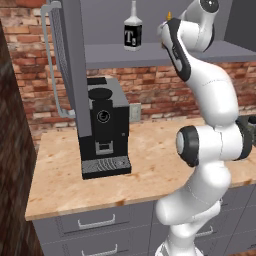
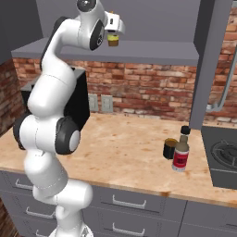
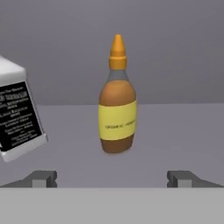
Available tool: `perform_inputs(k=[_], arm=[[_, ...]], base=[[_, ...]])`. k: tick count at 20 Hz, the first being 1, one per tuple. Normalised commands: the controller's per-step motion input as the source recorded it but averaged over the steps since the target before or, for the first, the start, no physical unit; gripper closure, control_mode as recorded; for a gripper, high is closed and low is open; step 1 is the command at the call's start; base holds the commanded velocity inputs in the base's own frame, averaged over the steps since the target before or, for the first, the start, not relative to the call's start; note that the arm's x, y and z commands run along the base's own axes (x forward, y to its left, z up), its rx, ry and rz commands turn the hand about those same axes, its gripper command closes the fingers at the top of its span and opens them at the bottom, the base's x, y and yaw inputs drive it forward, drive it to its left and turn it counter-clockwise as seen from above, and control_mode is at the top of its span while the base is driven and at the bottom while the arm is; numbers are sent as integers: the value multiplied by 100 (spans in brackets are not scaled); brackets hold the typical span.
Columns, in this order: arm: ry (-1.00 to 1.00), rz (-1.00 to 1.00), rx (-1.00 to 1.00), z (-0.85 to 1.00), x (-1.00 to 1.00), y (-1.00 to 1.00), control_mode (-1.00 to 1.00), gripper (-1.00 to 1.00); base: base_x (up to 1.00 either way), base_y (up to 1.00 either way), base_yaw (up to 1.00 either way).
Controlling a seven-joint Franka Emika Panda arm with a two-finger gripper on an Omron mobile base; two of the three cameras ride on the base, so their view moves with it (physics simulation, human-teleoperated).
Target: Pick the syrup bottle and honey bottle from the cabinet and place them next to the mug.
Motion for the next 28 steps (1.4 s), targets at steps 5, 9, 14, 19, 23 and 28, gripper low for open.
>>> perform_inputs(k=[5,9,14,19,23,28], arm=[[0,0,0,0,39,0,-100,-100],[0,0,0,-2,41,-2,-100,-100],[0,0,0,-1,37,-4,-100,-100],[0,0,0,-2,24,-3,-100,-100],[0,0,0,-3,28,-4,-100,-100],[0,0,0,-3,22,-1,-100,-100]], base=[[0,0,0],[0,0,0],[0,0,0],[0,0,0],[0,0,0],[0,0,0]])
